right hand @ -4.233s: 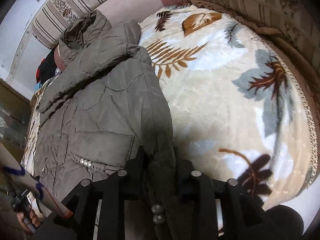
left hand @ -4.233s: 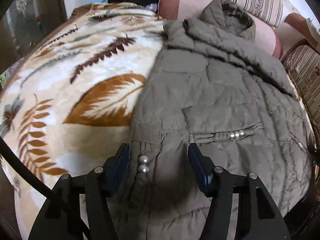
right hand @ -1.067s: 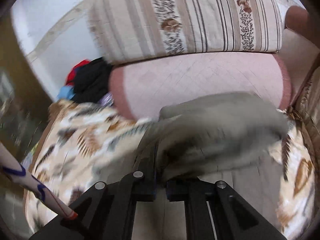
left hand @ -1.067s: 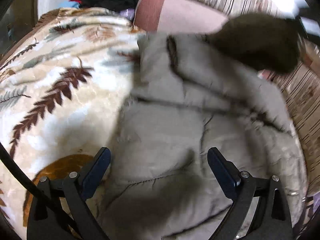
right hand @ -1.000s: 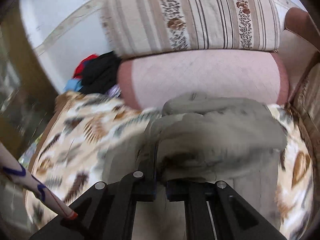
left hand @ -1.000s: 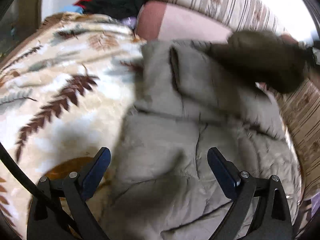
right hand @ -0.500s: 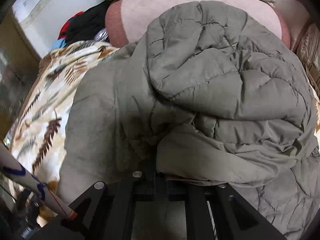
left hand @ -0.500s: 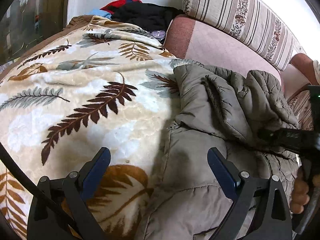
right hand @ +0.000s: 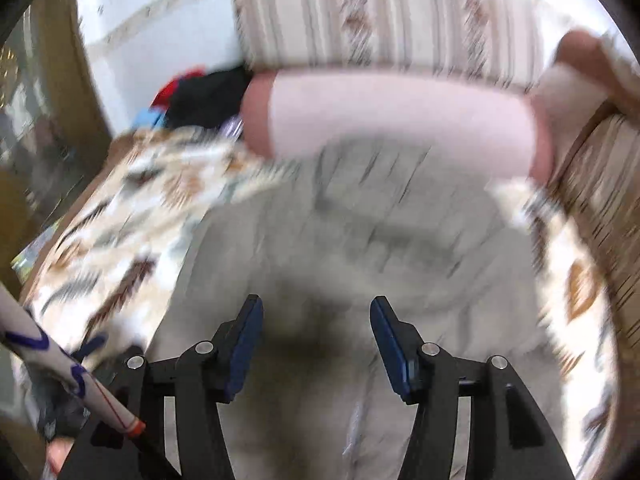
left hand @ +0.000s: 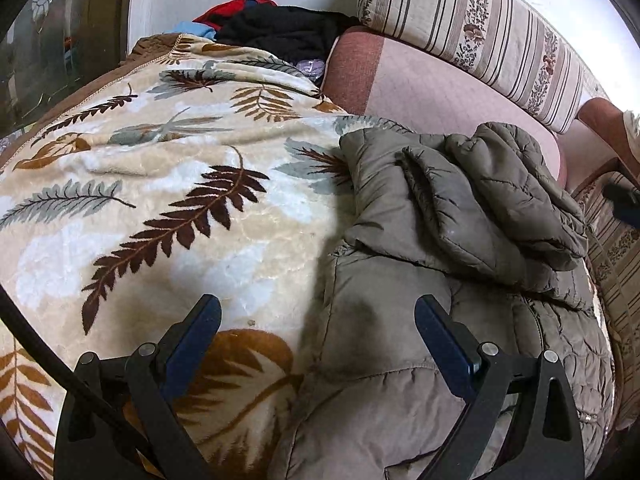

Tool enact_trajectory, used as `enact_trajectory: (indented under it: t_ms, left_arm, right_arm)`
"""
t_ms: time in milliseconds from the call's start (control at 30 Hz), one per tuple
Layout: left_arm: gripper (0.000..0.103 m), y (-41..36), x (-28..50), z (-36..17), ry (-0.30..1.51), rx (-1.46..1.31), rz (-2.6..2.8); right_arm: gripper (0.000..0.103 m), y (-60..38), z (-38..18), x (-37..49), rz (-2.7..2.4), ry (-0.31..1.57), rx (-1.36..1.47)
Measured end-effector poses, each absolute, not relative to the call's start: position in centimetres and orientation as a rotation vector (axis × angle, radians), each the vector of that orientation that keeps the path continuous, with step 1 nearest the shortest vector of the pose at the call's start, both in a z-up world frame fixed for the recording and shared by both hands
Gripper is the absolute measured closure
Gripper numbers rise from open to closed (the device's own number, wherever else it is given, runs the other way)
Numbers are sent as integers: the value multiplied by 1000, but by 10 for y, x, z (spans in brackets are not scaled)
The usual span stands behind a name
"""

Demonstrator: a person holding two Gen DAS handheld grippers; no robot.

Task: Fold large clothes

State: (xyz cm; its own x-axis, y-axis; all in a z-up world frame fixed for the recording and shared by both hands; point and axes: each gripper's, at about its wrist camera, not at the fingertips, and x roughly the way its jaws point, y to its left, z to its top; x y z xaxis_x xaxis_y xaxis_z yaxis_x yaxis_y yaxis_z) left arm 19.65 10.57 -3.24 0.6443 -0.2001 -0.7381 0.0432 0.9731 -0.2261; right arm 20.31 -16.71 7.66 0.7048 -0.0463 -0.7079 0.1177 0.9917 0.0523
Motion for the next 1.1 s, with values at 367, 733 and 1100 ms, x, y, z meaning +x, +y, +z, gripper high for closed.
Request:
enact_trajectory:
  t_ms: [367, 733, 1100]
  left_arm:
    - [6, 106, 199, -34, 874, -190, -142]
    - [6, 120, 202, -30, 875, -241, -120]
    - [6, 110, 206, -35, 888, -186, -126]
  right_arm:
    - [40, -184, -30, 274, -206, 1056, 96]
    - [69, -75, 10, 257, 113, 911, -30]
    - [67, -65, -21, 307, 64, 997, 33]
